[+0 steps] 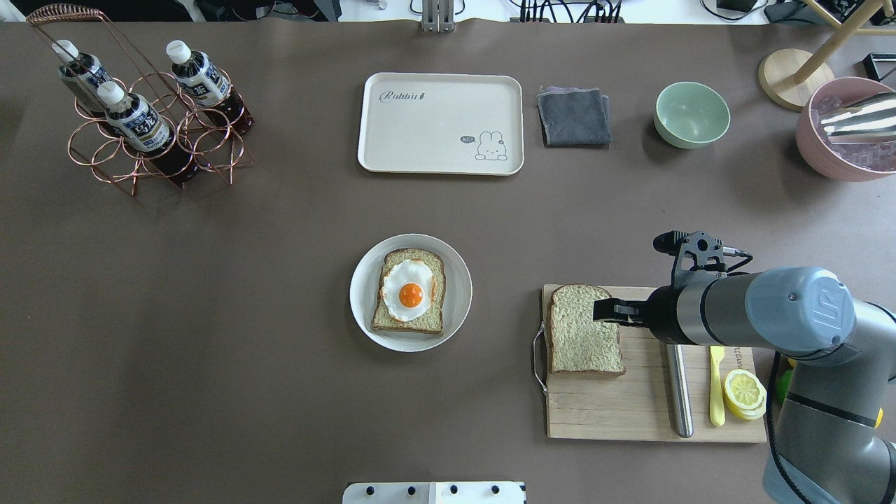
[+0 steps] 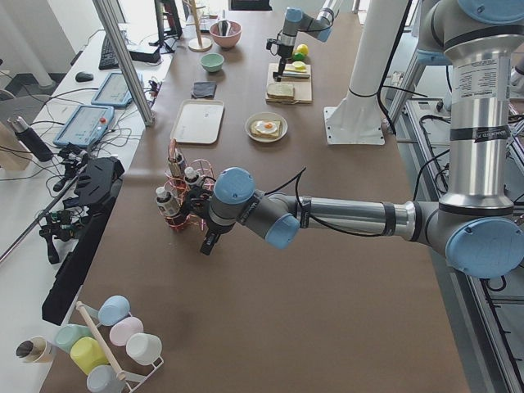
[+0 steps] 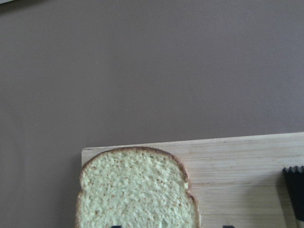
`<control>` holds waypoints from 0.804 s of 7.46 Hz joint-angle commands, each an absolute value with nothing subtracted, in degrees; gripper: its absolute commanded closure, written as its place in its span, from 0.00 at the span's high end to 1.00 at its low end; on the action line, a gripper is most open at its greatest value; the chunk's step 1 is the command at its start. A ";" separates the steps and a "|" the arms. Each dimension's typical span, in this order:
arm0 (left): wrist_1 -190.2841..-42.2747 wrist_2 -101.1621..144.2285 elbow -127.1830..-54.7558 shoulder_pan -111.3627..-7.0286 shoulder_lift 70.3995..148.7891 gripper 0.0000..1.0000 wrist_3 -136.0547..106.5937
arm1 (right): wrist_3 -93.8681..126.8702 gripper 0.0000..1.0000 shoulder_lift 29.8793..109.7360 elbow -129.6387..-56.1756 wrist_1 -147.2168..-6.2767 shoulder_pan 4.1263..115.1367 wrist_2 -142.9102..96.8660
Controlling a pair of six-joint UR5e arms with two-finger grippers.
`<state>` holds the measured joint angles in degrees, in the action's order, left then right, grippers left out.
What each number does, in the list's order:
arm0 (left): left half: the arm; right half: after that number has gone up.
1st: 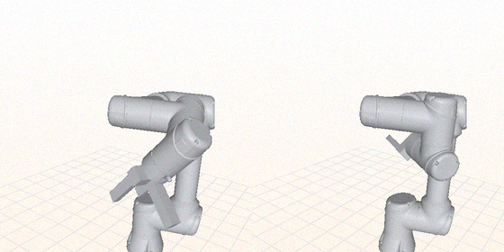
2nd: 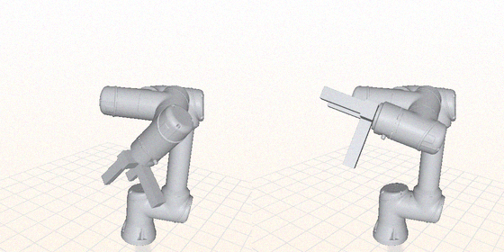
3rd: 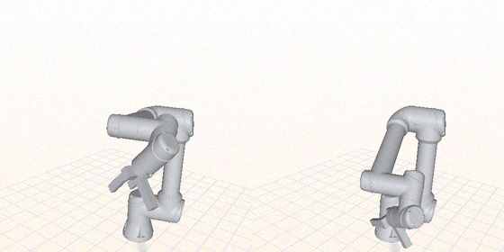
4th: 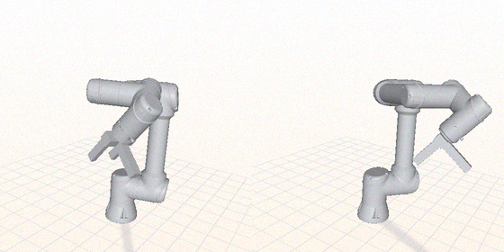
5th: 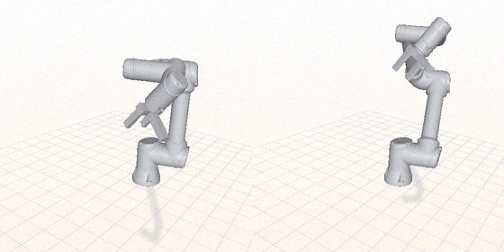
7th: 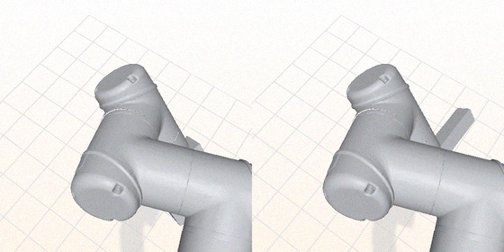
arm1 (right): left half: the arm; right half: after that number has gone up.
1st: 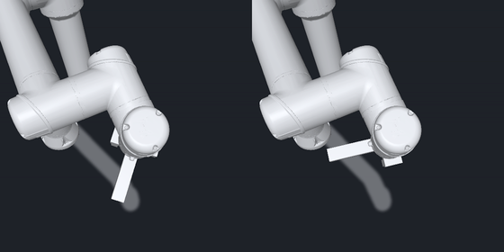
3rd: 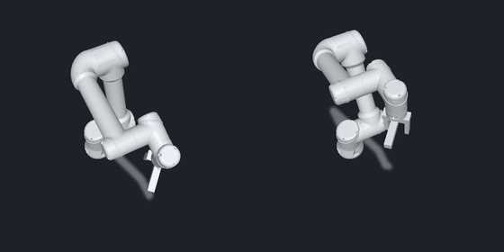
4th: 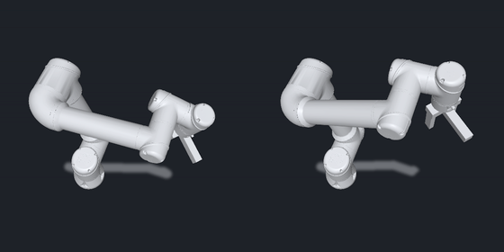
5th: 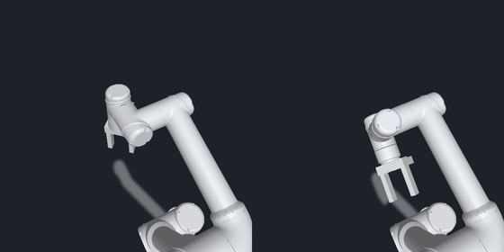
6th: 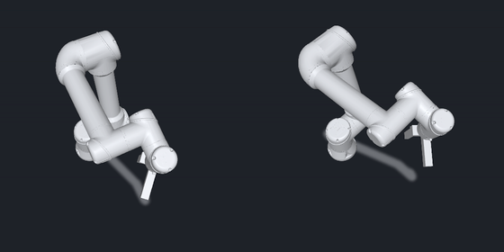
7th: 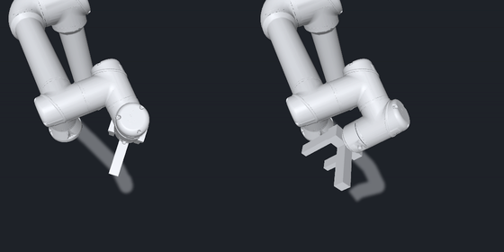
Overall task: Make sandwich and place on tray
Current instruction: 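Lower the right gripper and grasp the bread slice edge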
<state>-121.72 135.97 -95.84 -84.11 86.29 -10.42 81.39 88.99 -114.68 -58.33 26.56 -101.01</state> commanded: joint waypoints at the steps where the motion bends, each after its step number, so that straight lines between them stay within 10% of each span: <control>1: -121.90 135.97 -95.80 -84.11 86.22 0.98 -10.37 | 83.14 0.72 89.47 -113.12 -55.82 25.05 -98.97; 6: -121.90 135.97 -95.89 -84.11 86.13 0.98 -10.37 | 86.39 0.29 89.56 -112.32 -55.81 23.91 -97.38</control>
<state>-121.90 135.97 -95.80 -84.11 86.14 -10.37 85.53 89.55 -112.31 -55.82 24.08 -97.63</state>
